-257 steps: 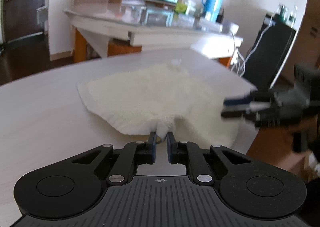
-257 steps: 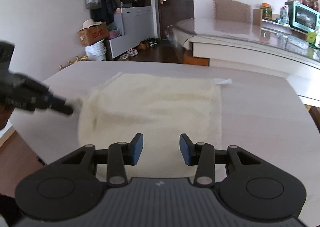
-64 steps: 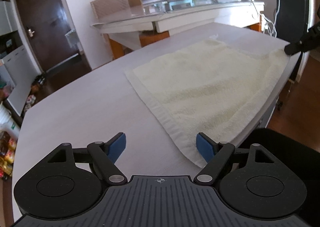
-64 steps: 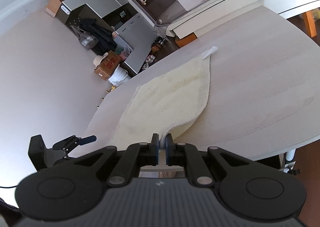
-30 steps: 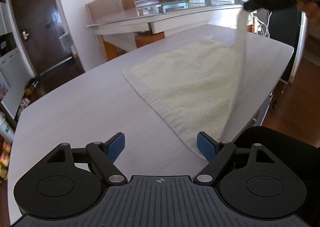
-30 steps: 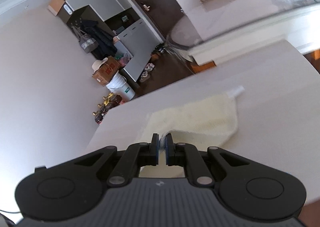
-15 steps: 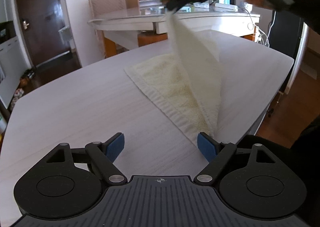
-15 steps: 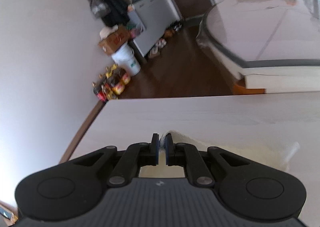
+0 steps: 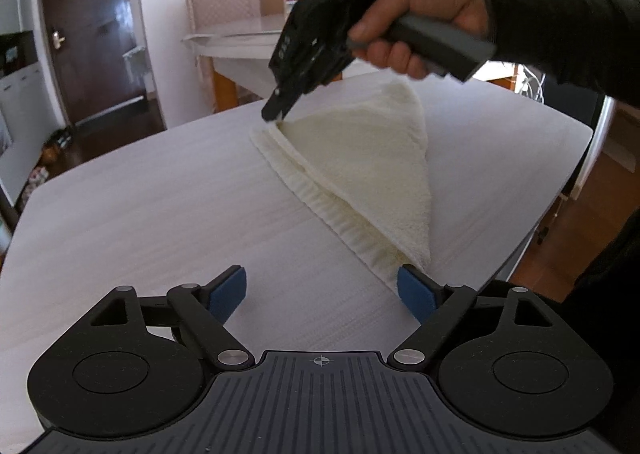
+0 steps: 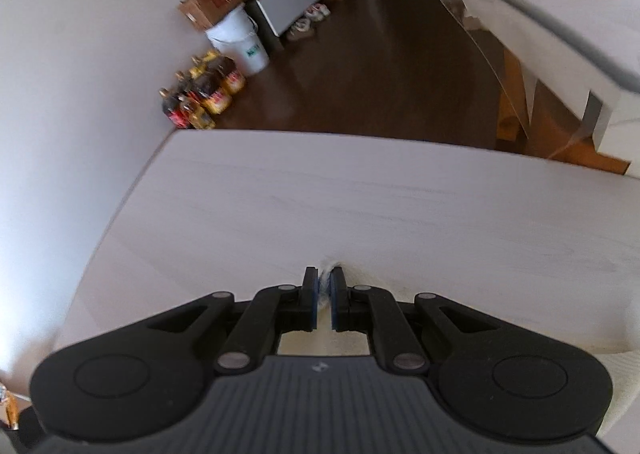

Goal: Fold towel
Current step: 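Lift the held towel corner with the right gripper and fold it across diagonally, then lower the folded corner onto the towel and open the right gripper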

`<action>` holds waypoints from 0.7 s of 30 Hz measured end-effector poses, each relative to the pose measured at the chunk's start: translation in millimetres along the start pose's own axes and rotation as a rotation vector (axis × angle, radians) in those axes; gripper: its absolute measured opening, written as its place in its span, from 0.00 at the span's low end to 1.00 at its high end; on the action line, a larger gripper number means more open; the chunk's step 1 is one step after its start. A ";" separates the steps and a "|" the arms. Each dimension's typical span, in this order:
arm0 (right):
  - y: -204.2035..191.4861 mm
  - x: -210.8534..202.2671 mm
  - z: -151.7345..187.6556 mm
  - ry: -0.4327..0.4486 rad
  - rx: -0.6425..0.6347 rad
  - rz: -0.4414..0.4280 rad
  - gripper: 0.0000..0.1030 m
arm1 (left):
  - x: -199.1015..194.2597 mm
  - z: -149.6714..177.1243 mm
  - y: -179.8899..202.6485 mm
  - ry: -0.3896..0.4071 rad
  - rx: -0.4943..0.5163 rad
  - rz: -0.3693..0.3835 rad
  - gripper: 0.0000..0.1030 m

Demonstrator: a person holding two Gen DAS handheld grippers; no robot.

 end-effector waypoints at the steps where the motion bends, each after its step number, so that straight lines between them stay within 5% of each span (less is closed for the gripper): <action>1: 1.3 1.5 0.2 0.003 0.000 0.007 0.13 | 0.1 0.4 -0.6 0.000 -0.008 0.003 0.86; 3: 4.8 -1.3 0.9 0.031 0.010 -0.004 0.18 | 0.2 1.1 -2.2 0.002 -0.023 0.008 0.86; 5: 11.4 -13.7 1.1 0.081 0.058 -0.047 0.34 | 0.0 1.5 -3.3 0.003 -0.037 0.012 0.87; 8: 27.2 -45.3 8.1 0.159 0.096 -0.095 0.35 | -0.9 0.3 -4.0 0.001 -0.041 0.003 0.87; 14: 60.6 -81.3 56.4 0.212 0.066 -0.004 0.36 | -10.5 -7.0 -9.9 0.025 -0.021 -0.077 0.87; 17: 75.4 -89.8 84.2 0.243 0.049 0.059 0.32 | -14.9 -15.9 -16.9 0.047 -0.014 -0.116 0.87; 20: 85.4 -92.3 102.1 0.271 0.041 0.095 0.08 | -9.0 -30.5 -17.1 0.068 0.016 -0.111 0.87; 21: 86.4 -91.8 105.0 0.275 0.034 0.103 0.08 | -5.4 -34.0 -16.0 0.069 0.029 -0.105 0.87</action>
Point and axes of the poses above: each gripper's, at about its wrist camera, not at the fingertips, and x roughly the way its jaws point, y to its right, z to its underside, the point moved 3 cm from there along x, roughly the way its jaws point, and after that the axes turned 12 degrees about x, right-handed, at the moved point
